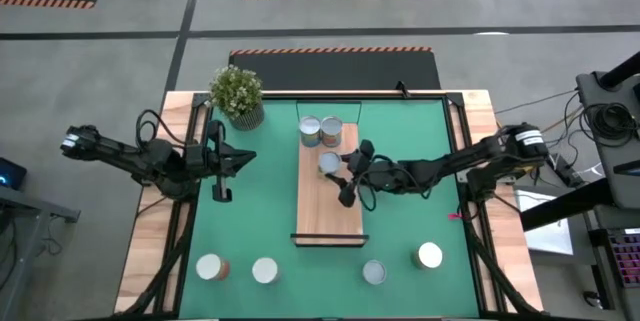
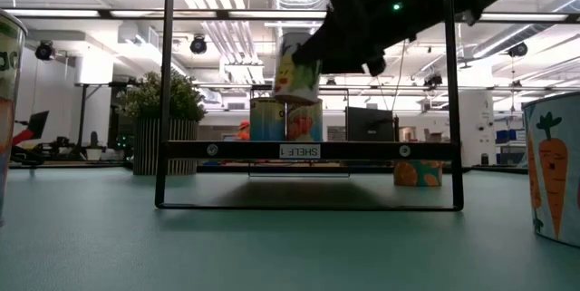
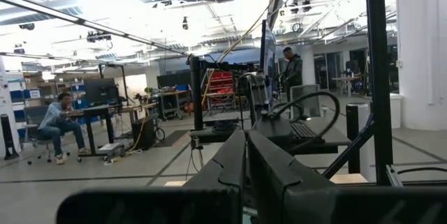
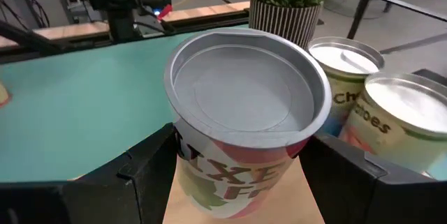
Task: Pick and place cans onto a shelf
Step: Put the canned mixed fruits on the shelf
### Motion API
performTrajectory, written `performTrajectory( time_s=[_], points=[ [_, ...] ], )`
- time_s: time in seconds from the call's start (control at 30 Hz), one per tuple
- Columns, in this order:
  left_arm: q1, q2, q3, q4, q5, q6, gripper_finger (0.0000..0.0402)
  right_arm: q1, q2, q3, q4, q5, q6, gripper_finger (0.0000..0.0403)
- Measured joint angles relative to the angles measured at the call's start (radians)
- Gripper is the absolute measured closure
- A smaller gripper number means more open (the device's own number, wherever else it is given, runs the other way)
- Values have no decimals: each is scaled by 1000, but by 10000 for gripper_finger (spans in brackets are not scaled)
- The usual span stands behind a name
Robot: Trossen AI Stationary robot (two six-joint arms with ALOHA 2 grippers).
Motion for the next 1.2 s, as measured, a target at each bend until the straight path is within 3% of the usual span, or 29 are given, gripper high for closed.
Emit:
performTrajectory(
  time_s=[0.37,0.5,0.77,1.2],
  points=[
    [0,-2,0,0,0,0,402,-27,172,261,-283,1,17,145],
    [0,-4,0,-6,0,0,402,-27,206,309,-313,-25,18,145],
    [0,-7,0,-23,0,-1,402,-36,225,291,-282,-17,98,145],
    [0,-13,0,-23,0,-1,402,-38,227,255,-259,-18,22,144]
  ],
)
